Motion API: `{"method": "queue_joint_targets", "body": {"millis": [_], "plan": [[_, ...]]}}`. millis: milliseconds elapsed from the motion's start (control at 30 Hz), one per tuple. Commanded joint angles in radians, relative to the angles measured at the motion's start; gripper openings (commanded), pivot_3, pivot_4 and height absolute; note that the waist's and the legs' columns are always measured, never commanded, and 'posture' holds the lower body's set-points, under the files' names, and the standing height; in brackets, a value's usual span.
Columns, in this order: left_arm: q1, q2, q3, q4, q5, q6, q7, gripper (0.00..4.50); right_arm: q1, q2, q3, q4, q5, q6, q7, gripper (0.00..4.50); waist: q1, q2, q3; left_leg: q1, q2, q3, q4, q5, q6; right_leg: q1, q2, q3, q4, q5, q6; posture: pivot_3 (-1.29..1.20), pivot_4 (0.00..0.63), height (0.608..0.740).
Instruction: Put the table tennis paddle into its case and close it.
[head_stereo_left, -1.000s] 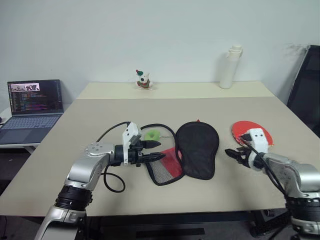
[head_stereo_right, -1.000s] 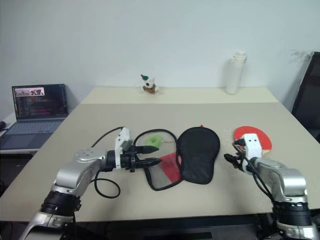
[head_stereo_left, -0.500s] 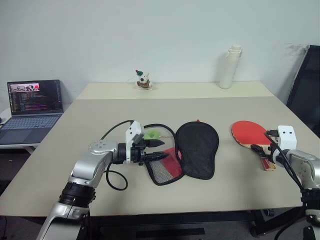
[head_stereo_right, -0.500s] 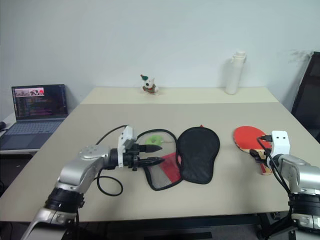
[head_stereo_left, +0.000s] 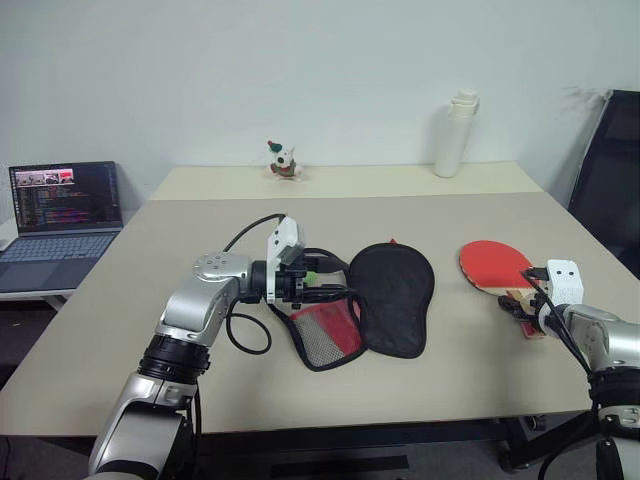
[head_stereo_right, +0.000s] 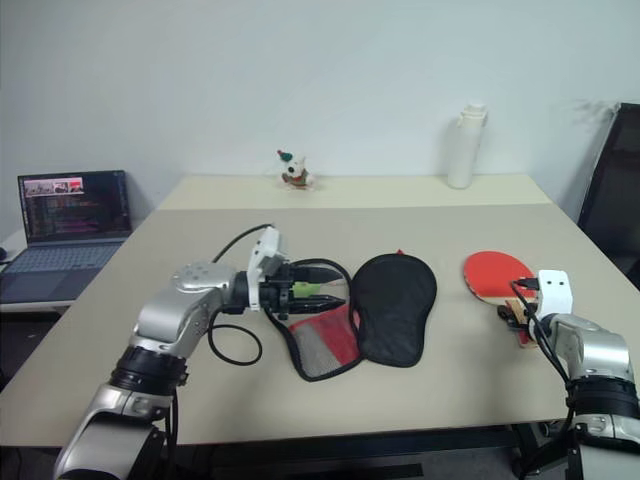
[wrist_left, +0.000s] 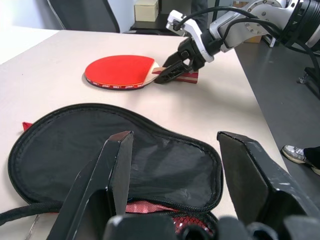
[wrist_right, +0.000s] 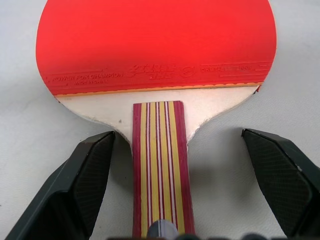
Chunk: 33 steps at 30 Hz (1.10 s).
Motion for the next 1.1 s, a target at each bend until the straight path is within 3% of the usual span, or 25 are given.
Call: {"method": "queue_joint_targets", "body": {"millis": [33, 267, 367, 500, 700, 833, 967, 1100], "plan": [[-0.018, 0.005, 0.012, -0.014, 0.0, -0.021, -0.008, 2.91, -0.005, 0.012, 0.012, 0.018, -0.012, -0.017, 0.008, 4.09, 0.0, 0.0, 0.0, 0.0, 0.0, 0.0, 0.0, 0.0, 0.0, 0.0, 0.0, 0.001, 0.0, 0.0, 0.0, 0.0, 0.15, 0.74], [0.029, 0.036, 0.041, -0.04, -0.005, -0.006, 0.018, 2.91, -0.01, 0.042, -0.014, -0.006, -0.012, -0.021, -0.023, 1.86, -0.003, -0.002, -0.001, 0.001, 0.0, 0.0, 0.0, 0.0, 0.0, 0.0, 0.001, 0.003, 0.0, 0.0, 0.0, 0.0, 0.15, 0.74], [0.058, 0.055, 0.059, -0.059, -0.012, 0.005, 0.034, 2.91, -0.016, 0.051, -0.031, -0.031, 0.002, -0.009, -0.035, 1.22, -0.007, -0.005, -0.002, 0.003, 0.001, 0.002, 0.0, 0.0, 0.0, 0.0, 0.001, 0.007, 0.001, 0.002, 0.002, 0.0, 0.15, 0.74], [0.108, 0.083, 0.085, -0.097, -0.022, 0.024, 0.056, 2.91, -0.013, 0.056, -0.058, -0.143, 0.026, 0.037, -0.048, 1.17, -0.007, -0.004, -0.002, 0.003, 0.001, 0.004, 0.001, 0.0, 0.0, -0.001, 0.0, 0.01, 0.0, 0.003, 0.004, 0.0, 0.15, 0.74], [0.185, 0.124, 0.132, -0.157, -0.04, 0.059, 0.089, 2.91, -0.04, 0.157, -0.107, -0.525, 0.147, 0.299, -0.132, 1.16, -0.007, 0.0, 0.001, -0.002, 0.003, 0.005, -0.001, 0.0, 0.0, -0.007, 0.001, 0.011, 0.001, 0.003, 0.004, 0.0, 0.15, 0.74], [0.205, 0.129, 0.14, -0.179, -0.048, 0.072, 0.106, 2.91, -0.042, 0.328, -0.113, -0.727, 0.197, 0.462, -0.242, 1.15, -0.001, 0.0, 0.001, -0.002, 0.004, 0.003, -0.001, 0.0, 0.0, -0.007, 0.002, 0.01, 0.0, 0.003, 0.003, 0.0, 0.15, 0.74], [0.208, 0.126, 0.136, -0.186, -0.048, 0.075, 0.114, 2.91, -0.032, 0.595, -0.078, -0.871, 0.194, 0.57, -0.39, 1.15, 0.001, 0.0, 0.001, -0.002, 0.004, 0.003, -0.001, 0.0, 0.0, -0.006, 0.001, 0.01, 0.001, 0.003, 0.003, 0.0, 0.15, 0.74], [0.203, 0.122, 0.128, -0.185, -0.047, 0.075, 0.119, 2.91, -0.006, 0.7, -0.019, -0.876, 0.157, 0.556, -0.444, 1.15, 0.003, 0.0, 0.001, -0.002, 0.003, 0.003, -0.001, 0.0, 0.0, -0.007, 0.0, 0.009, 0.001, 0.003, 0.003, 0.0, 0.15, 0.74]]}}
